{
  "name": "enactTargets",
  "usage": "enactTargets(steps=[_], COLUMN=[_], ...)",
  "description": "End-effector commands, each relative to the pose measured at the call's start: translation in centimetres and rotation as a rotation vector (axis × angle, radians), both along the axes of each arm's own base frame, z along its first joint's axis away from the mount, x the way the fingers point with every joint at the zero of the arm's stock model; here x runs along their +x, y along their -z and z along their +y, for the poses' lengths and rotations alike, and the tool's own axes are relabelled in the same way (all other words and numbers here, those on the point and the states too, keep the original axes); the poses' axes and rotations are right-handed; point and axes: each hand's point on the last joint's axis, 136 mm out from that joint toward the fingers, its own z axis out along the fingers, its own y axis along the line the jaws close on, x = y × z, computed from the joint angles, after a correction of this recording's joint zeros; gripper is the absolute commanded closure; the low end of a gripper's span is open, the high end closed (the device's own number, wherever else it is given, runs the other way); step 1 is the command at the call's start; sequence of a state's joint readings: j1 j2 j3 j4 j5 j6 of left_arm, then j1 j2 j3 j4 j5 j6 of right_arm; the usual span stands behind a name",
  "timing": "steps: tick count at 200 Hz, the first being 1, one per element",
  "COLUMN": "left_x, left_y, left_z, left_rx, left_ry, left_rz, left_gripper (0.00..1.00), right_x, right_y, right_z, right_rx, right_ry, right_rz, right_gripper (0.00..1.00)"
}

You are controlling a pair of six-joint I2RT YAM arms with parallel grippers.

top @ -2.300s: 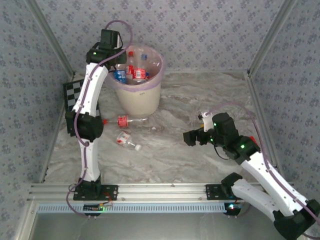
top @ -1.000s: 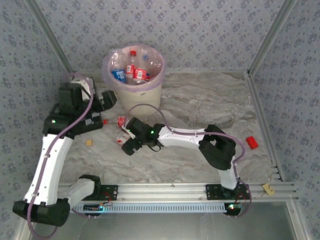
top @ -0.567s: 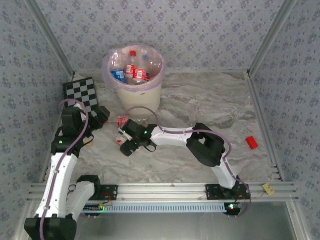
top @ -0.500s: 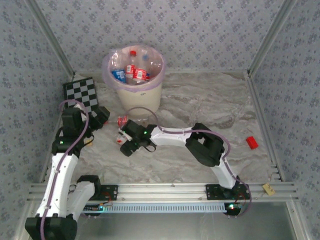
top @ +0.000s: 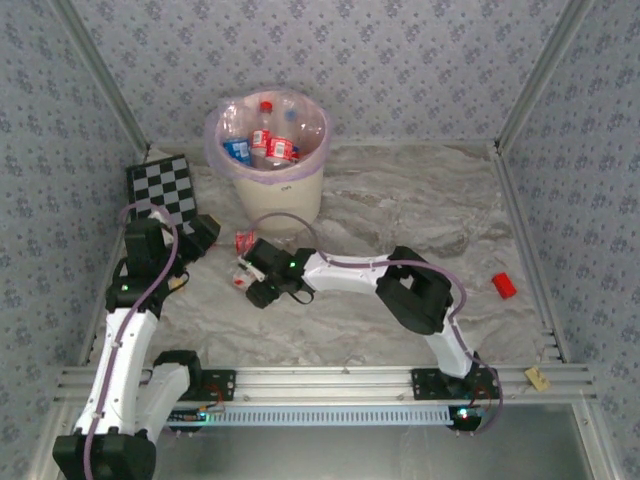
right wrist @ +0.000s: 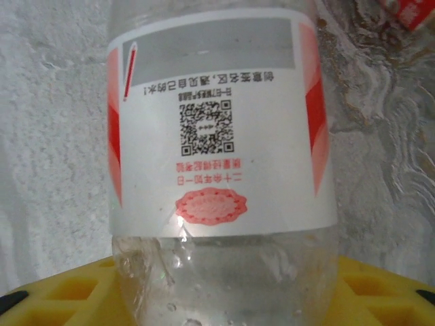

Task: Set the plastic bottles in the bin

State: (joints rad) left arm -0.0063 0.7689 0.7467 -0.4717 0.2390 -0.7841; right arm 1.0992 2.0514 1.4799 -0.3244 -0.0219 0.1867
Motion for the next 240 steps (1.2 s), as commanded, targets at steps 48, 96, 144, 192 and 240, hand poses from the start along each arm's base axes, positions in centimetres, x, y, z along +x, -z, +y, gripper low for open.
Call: enactTargets(steps=[48,96,144,192,240], left_x=[0.3,0.9,0.2,-0.3,-1.3], left_y=[-6.4,-12.8,-13.6,-10.7,-8.1], left_z=[-1.6,-6.1,-15.6,-20.5,-22.1], left_rx=[-0.116,-0.347,-0.439,-0.357,-0.315], left_ry=[0.057,0.237,0.480,0.572,0.637], left_rz=[-0.175,-0.378,-0.418,-0.309,-0.174], left_gripper=[0.00,0.00,0.00,0.03,0.06], right_x=[-1.3,-0.9,-0.2,-0.8,-0.7], right_y=[-10.3,-15.3,-18.8,-20.8,-21.8], right_z=[-6.1,-12.6,-14.5,-14.8,-15.6], right_rx=[0.184,0.323,0.463,0.539,0.556], right_ry=[0.033,0.127,0.172,0.168,0.195], right_rz=[-0.012,-0.056,-0.136,-0.202,-0.269], right_gripper=[0.46,0.49,0.52,0.53,0.53])
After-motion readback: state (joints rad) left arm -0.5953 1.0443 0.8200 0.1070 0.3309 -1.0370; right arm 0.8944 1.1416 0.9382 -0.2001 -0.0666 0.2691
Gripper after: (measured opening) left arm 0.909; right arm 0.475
